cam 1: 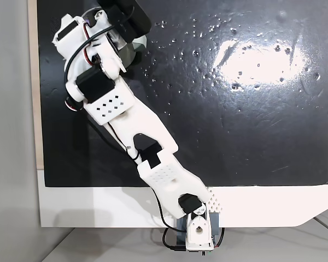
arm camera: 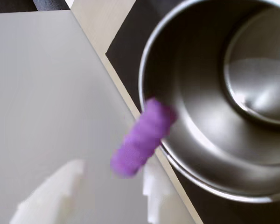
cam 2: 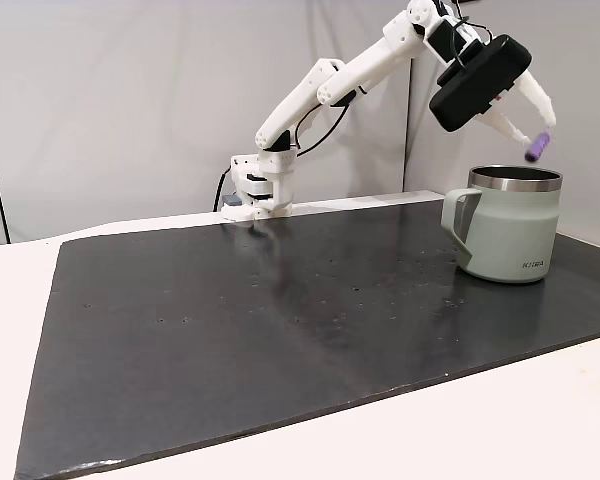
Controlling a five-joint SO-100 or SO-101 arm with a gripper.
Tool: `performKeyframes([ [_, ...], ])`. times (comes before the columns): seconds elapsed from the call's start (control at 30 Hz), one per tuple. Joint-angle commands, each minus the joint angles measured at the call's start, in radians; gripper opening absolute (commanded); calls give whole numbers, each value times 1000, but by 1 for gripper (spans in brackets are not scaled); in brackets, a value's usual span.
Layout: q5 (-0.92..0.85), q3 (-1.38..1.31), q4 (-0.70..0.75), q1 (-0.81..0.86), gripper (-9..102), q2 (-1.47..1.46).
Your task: Grasp a pengrip and put it in the cup.
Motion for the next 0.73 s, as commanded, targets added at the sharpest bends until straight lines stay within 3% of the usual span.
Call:
performKeyframes([
  [0.0,-14,-63,11,-6,22,31],
  [0.7,-21,-84,40,14,22,37],
])
